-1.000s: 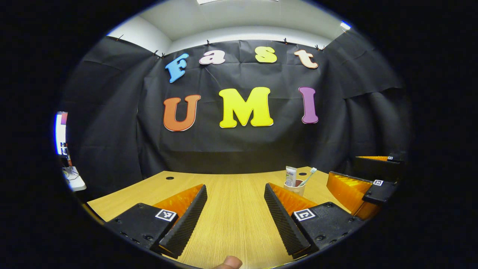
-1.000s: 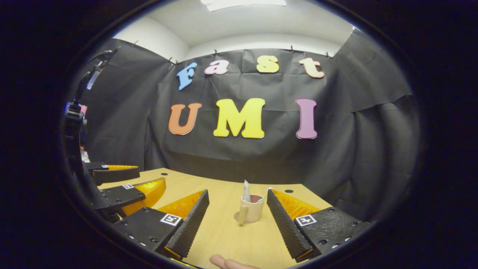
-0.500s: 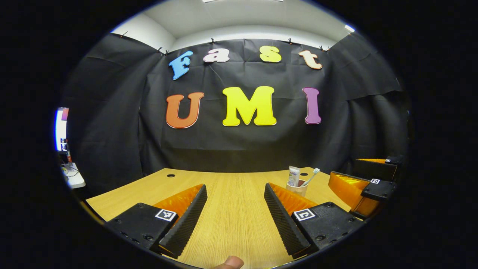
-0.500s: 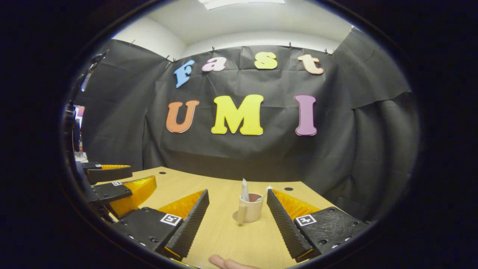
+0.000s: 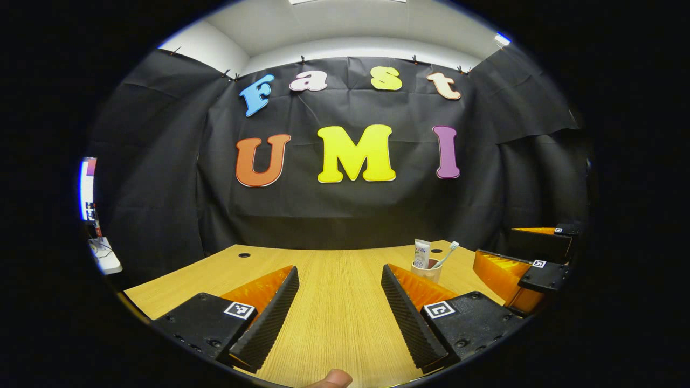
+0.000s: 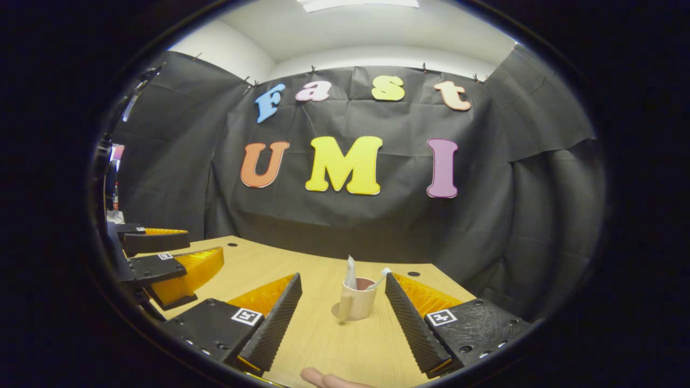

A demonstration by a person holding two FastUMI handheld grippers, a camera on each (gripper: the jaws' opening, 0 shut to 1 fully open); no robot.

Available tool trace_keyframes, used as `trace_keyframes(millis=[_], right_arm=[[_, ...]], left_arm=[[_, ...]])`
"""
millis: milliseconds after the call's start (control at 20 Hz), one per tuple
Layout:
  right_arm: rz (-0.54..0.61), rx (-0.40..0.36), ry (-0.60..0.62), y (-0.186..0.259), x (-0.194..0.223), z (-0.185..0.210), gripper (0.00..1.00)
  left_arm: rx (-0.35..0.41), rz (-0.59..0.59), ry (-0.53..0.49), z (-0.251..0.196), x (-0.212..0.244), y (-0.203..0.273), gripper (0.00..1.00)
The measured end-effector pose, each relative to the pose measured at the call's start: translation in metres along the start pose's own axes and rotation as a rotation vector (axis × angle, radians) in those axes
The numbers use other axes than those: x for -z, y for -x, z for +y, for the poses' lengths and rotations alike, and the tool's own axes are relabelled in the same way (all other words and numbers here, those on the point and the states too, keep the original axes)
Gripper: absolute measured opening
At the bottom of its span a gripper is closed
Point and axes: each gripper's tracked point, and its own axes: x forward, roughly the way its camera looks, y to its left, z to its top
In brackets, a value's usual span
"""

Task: Put the toothbrush and toothpaste on the desktop into the cup, then pick up the cup and place it on the coaster on the desktop.

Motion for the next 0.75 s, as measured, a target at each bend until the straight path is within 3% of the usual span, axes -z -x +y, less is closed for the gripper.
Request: trace_keyframes(millis=[750], right_arm=[[0.026, 0.006, 0.006, 0.000, 0.011, -0.004, 0.94]], left_arm=[[0.015, 0.040, -0.019, -0.006, 0.012, -0.002, 0.98]])
